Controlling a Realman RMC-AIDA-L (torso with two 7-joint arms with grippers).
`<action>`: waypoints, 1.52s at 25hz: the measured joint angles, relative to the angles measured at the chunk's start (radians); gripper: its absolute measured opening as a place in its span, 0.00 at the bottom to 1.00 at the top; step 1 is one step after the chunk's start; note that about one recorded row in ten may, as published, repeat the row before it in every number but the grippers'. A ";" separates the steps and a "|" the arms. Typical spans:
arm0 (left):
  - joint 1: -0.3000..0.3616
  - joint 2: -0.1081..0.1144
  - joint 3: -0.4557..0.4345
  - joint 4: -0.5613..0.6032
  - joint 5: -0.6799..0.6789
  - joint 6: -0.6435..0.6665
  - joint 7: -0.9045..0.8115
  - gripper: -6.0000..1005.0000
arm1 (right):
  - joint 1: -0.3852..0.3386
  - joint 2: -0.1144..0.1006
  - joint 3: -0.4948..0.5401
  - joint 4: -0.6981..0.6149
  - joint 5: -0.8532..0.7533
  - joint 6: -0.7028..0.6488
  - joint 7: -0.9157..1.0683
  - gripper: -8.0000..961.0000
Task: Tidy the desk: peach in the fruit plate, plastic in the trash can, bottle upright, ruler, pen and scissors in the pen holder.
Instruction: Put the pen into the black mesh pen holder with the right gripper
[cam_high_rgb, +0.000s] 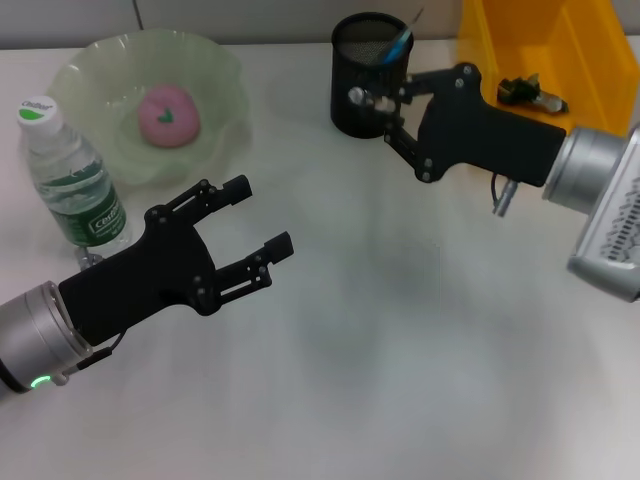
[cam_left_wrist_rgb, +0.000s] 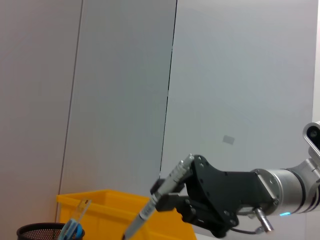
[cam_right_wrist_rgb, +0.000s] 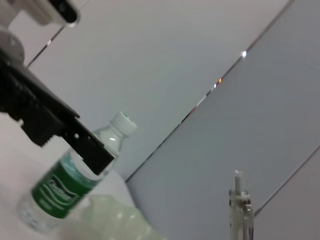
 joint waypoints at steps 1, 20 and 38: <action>0.000 0.000 0.000 -0.001 0.000 0.000 0.000 0.81 | 0.008 0.000 0.000 0.009 0.014 0.002 -0.044 0.14; -0.010 -0.002 0.000 -0.011 -0.013 0.004 0.001 0.81 | 0.208 0.003 0.001 0.147 0.122 0.241 -0.351 0.14; -0.001 -0.003 0.008 -0.013 -0.012 0.027 0.002 0.81 | 0.285 0.003 0.002 0.212 0.245 0.343 -0.112 0.14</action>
